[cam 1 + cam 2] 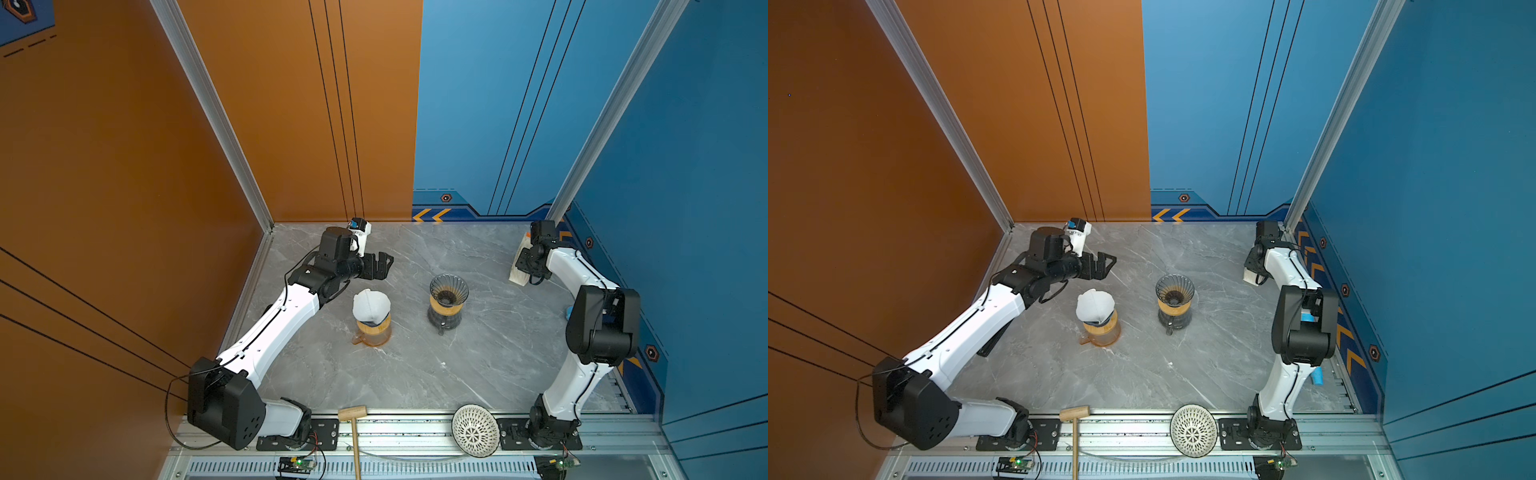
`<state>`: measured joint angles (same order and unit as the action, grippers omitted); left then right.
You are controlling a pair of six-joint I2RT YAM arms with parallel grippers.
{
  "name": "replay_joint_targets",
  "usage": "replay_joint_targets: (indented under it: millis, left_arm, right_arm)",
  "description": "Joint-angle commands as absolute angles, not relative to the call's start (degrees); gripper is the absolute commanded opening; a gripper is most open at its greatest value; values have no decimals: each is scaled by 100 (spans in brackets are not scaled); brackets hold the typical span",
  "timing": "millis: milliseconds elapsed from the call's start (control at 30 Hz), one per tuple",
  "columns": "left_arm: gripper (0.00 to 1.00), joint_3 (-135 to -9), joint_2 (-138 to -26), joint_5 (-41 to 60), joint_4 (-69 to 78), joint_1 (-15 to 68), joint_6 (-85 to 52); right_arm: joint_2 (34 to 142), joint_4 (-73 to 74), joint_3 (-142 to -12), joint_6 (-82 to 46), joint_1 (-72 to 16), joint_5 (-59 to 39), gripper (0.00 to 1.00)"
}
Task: Place the coffee filter in the dripper
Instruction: 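Lower the right gripper to the edge of the orange filter box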
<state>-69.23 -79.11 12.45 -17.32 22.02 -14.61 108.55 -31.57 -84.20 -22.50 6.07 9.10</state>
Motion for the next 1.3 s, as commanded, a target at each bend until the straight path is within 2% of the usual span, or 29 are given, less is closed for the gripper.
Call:
replay_joint_targets:
  millis: [0, 767, 933, 1167, 1267]
  left_arm:
    - [98, -6978, -7980, 1403, -1665, 2153, -1537]
    - [98, -7055, -8051, 1426, -1797, 2153, -1566]
    - [98, -7068, -8077, 1427, -1793, 2153, -1572]
    - [98, -7055, -8046, 1441, -1821, 2154, -1573]
    - [98, -7045, -8055, 1446, -1824, 2151, -1581]
  right_arm:
    - [11000, -3190, -8649, -2447, 650, 898, 18]
    - [11535, -3250, -8977, -2487, 694, 1052, 19]
    - [11601, -3274, -9026, -2479, 703, 1071, 14]
    - [11443, -3344, -9011, -2462, 687, 834, 0]
    - [11284, -3403, -8982, -2474, 685, 704, 0]
